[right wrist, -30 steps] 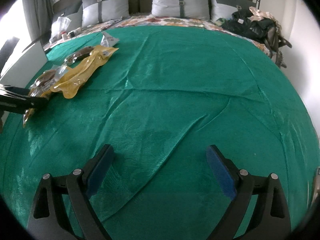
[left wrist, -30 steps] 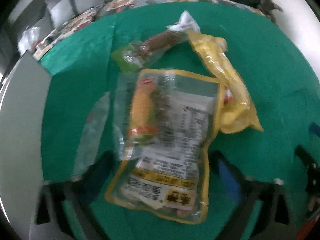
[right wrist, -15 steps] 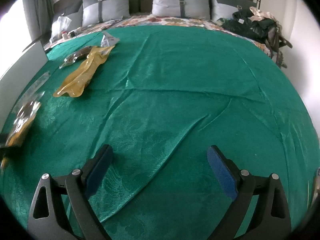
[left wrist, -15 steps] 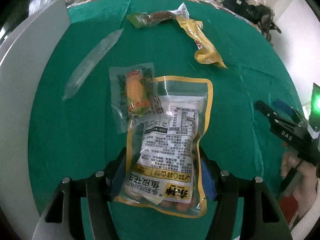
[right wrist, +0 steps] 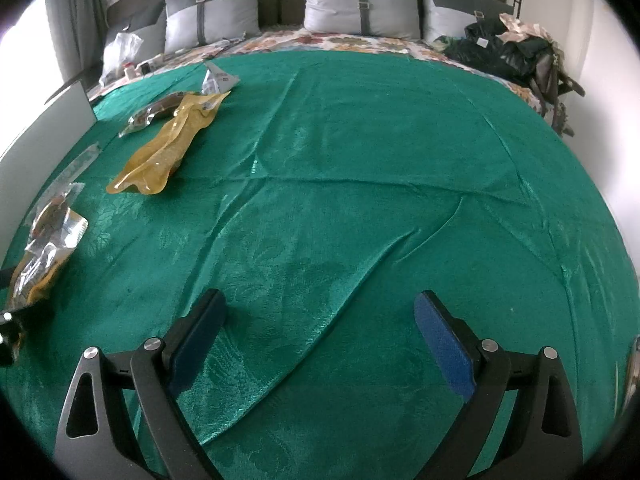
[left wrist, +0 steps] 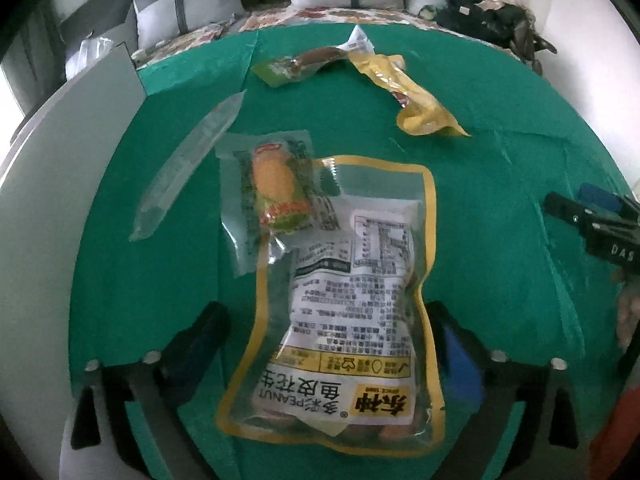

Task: Organize snacks
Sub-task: 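Lower the left gripper onto the yellow-bordered peanut bag and close on it, then grasp the small clear sausage packet with the right gripper while the left holds the peanut bag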

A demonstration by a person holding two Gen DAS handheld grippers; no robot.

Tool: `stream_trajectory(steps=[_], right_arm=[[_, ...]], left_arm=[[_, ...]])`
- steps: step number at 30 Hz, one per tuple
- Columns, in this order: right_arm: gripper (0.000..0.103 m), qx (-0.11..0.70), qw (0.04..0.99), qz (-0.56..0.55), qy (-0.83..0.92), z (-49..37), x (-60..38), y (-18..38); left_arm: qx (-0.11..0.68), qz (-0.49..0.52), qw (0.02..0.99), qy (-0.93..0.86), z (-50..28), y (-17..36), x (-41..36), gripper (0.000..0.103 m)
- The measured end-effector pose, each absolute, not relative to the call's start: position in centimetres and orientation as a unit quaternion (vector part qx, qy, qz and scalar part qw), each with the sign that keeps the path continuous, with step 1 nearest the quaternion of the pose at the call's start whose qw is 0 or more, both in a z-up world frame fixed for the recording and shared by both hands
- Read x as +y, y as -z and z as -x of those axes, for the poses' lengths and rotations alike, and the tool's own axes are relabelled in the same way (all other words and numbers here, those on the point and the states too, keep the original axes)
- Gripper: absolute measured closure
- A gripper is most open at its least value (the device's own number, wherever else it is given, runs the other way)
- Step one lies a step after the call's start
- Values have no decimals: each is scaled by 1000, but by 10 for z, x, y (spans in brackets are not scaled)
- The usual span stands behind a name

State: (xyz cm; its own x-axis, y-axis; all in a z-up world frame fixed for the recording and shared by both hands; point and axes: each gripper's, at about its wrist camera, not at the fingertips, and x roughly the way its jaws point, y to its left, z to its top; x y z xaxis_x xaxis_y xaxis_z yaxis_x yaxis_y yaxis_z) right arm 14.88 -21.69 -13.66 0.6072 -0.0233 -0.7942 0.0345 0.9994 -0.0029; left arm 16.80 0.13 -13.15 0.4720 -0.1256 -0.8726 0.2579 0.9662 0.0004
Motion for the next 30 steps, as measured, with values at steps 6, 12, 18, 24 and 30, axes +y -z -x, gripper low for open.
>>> stream_trajectory(steps=[6, 12, 18, 24, 30], right_arm=[[6, 443, 896, -6, 16, -149, -217, 137], [6, 443, 896, -6, 16, -149, -217, 136], [6, 443, 896, -6, 16, -149, -217, 136], [7, 449, 893, -4, 20, -149, -216, 135], [8, 438, 878, -134, -142, -175, -153, 62]], left_arm=[[459, -59, 879, 116, -162, 135, 9, 0], [454, -59, 881, 121, -162, 135, 11, 0], [452, -57, 882, 121, -163, 136, 11, 0], [452, -58, 882, 121, -163, 136, 11, 0], [452, -57, 882, 120, -162, 136, 12, 0]])
